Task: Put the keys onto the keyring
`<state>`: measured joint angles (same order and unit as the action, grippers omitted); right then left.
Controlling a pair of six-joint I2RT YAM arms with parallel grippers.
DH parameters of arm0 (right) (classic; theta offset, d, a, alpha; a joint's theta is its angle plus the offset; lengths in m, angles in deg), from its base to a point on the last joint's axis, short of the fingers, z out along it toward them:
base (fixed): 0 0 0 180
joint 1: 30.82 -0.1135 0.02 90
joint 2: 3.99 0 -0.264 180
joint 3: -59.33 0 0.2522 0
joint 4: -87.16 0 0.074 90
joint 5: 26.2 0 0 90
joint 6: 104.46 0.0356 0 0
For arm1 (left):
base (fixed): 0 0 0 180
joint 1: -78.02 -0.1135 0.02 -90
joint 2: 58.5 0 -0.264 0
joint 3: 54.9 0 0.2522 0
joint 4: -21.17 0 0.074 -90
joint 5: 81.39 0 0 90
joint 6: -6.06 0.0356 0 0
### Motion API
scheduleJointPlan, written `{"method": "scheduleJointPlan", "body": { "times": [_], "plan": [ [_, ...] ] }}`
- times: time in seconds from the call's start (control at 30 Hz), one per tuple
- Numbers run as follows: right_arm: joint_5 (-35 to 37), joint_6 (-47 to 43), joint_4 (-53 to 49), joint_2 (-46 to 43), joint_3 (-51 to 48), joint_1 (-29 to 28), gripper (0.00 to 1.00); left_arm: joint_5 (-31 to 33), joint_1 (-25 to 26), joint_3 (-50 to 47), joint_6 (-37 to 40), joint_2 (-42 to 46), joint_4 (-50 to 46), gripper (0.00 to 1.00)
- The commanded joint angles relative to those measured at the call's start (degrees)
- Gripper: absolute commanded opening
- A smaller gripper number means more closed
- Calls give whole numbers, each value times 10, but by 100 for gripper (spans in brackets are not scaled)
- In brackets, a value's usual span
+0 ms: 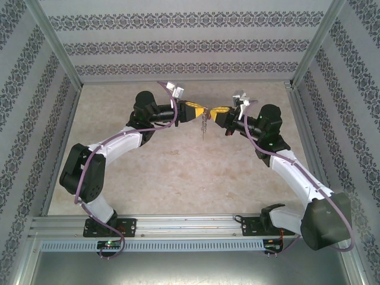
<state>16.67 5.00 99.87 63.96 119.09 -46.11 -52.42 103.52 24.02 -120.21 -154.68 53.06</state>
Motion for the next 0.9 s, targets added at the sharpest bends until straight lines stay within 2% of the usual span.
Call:
{"method": "scheduleJointPlan", "body": {
  "times": [0.0,0.87],
  "plan": [
    [-3,-14,6,5,9,-9,0,0,6,19,7,-4,15,0],
    [18,-15,-16,-4,41,7,0,1,7,12,12,-12,7,0]
  ]
}}
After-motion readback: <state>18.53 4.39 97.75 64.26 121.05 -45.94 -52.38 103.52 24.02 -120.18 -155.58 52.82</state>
